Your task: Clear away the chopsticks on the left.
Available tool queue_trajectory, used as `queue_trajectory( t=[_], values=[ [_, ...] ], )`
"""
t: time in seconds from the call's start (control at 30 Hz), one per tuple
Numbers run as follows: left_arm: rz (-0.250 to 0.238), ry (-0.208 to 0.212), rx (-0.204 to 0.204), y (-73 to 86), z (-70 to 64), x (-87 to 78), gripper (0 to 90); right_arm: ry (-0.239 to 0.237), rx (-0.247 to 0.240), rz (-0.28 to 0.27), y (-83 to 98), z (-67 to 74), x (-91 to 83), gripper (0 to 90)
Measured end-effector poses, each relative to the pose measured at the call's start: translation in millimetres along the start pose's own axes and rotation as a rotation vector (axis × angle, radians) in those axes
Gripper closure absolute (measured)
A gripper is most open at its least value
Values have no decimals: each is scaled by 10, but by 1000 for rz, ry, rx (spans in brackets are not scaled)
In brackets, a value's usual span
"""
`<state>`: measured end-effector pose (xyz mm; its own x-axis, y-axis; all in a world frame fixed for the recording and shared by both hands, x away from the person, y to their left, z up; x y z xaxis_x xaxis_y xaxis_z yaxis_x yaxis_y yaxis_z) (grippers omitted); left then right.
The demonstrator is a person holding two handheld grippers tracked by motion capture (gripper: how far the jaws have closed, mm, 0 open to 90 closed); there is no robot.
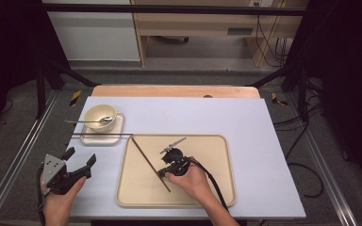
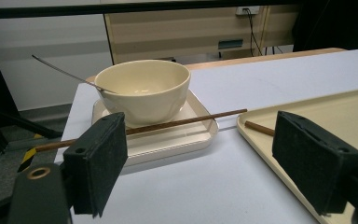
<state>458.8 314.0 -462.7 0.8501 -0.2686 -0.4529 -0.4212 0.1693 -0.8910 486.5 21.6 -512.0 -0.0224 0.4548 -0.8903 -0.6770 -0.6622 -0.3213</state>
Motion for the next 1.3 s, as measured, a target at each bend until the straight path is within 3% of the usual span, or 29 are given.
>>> queue_trajectory(
  t=[0.13,0.33,0.67,1.3],
  values=[
    [1,0,2,-2,-3,-2,178,-21,-6,-8,-39,84,54,900],
    [1,1,5,-3,-9,0,180,-27,-1,-4,-13,88,32,900],
    [0,2,10,-8,-20,-2,182,-79,-7,4,40,187,82,900],
    [-5,3,10,-20,-24,0,184,-158,-45,-32,-199,449,310,900]
  ],
)
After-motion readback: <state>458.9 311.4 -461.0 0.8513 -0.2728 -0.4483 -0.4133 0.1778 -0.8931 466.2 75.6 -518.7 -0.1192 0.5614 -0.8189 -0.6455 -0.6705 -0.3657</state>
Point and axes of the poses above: each handheld gripper's, and its own axes: x roughly forward along the jaws, y roughly out of its underside, z roughly to its left, the point moved 6 cm from there along x, roughly forward along the jaws, and after that the axes turned 14 degrees about z, right-handed, at the moved point
